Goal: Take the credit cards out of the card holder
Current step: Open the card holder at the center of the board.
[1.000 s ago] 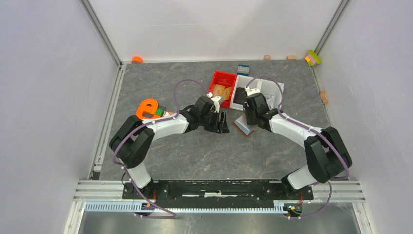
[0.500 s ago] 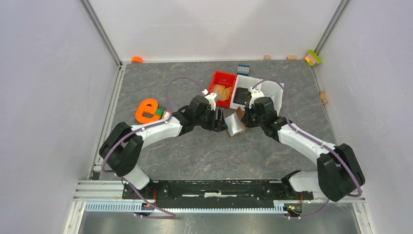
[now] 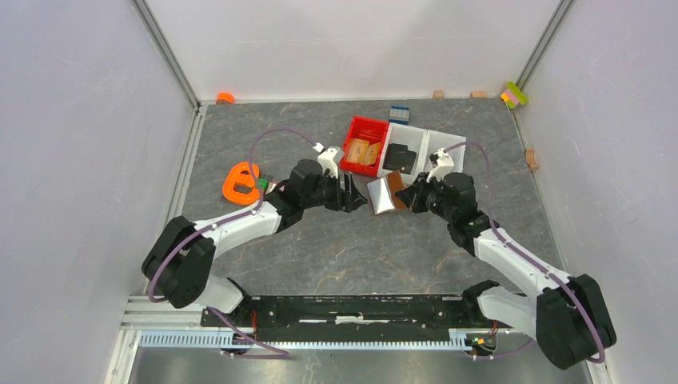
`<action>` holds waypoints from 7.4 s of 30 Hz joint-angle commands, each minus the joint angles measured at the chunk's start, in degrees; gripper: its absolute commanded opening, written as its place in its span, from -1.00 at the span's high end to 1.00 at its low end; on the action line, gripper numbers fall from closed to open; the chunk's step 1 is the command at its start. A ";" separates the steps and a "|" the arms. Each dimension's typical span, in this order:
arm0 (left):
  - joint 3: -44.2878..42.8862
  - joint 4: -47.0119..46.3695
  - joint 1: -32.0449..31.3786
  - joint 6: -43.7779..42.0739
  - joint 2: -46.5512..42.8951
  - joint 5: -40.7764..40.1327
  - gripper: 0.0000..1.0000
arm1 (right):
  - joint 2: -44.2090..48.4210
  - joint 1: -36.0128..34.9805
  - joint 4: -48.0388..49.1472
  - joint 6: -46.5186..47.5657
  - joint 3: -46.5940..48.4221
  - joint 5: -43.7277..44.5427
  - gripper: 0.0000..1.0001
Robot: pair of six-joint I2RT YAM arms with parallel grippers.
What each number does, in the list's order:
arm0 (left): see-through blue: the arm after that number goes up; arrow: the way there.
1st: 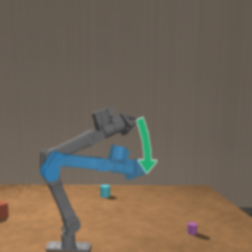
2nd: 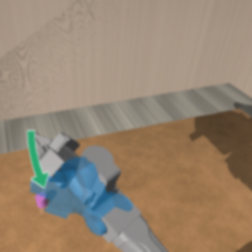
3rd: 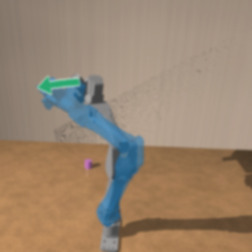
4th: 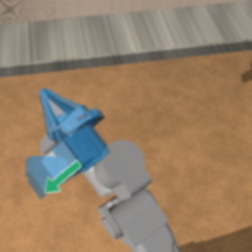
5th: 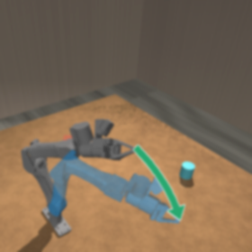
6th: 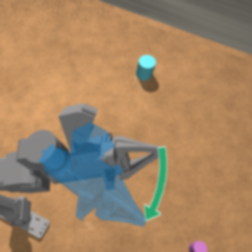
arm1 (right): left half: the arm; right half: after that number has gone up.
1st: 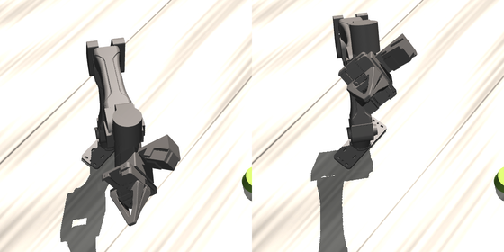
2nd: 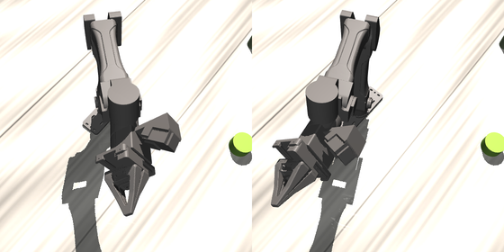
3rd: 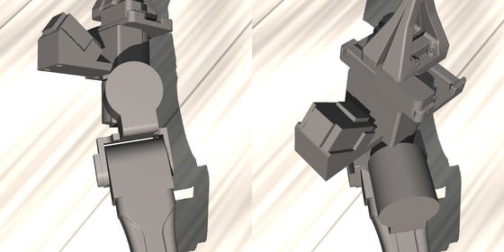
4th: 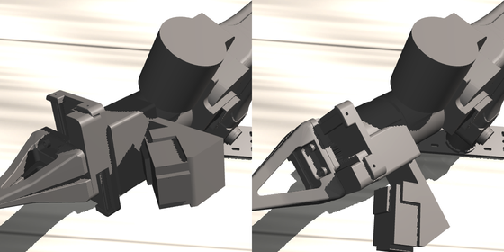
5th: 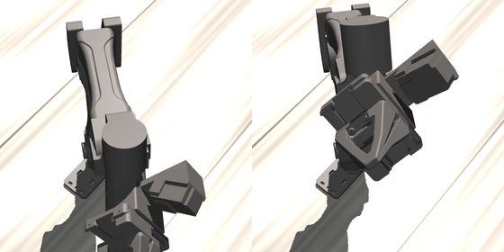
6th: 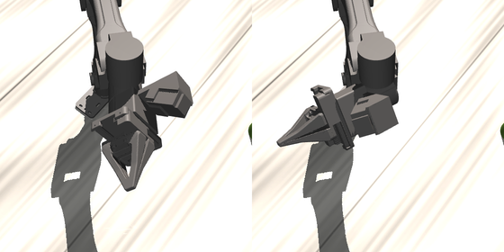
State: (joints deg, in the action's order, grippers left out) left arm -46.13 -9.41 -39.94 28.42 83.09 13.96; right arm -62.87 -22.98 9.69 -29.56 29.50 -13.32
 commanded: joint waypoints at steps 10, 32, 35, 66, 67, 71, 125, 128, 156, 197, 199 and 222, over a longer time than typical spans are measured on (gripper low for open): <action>4.97 -16.22 5.55 9.18 0.12 11.61 -0.46 | 12.26 3.29 17.82 -9.82 -7.01 -6.81 1.00; 12.21 -34.07 6.44 12.82 -5.71 18.05 -0.41 | 22.73 3.52 24.00 -14.79 -8.74 -12.06 0.98; 12.03 -33.26 6.54 12.64 -5.95 17.63 -0.37 | 22.65 3.51 24.90 -15.29 -8.91 -12.84 0.97; 18.14 -49.94 6.98 14.51 -11.96 22.84 0.02 | 23.78 3.49 34.26 -22.38 -9.39 -21.58 0.95; 18.09 -51.13 6.98 15.21 -11.58 23.52 0.15 | 23.82 3.47 34.25 -22.34 -9.52 -21.49 0.95; 18.48 -53.78 6.98 16.36 -11.62 24.65 0.48 | 23.07 3.47 33.44 -21.70 -9.72 -20.59 0.95; -6.78 4.91 5.53 3.15 10.09 9.61 0.96 | -24.93 -8.05 10.70 2.60 5.83 -4.33 -0.44; -7.03 5.53 5.49 2.96 10.26 9.34 0.95 | -24.56 -8.00 9.17 2.99 6.26 -2.45 -0.39; -8.71 7.92 5.23 1.98 12.42 8.15 0.90 | -13.80 -9.10 6.25 7.13 4.49 6.26 -0.12; 2.97 -24.91 8.19 14.77 9.59 24.15 0.96 | -15.58 -3.13 18.98 -3.63 -0.51 -14.59 0.45; 4.85 -29.46 8.42 16.64 7.89 25.07 0.96 | -13.03 -2.60 19.23 -3.95 -1.28 -14.84 0.44; 12.64 -57.55 8.65 26.73 0.56 31.82 0.95 | -3.20 -0.21 30.92 -10.19 -5.80 -24.65 0.29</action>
State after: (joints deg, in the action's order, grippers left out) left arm -33.41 -55.55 -31.18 51.18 86.76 42.11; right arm -65.78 -23.51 37.52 -38.35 24.71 -36.05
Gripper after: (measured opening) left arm 0.088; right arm 0.343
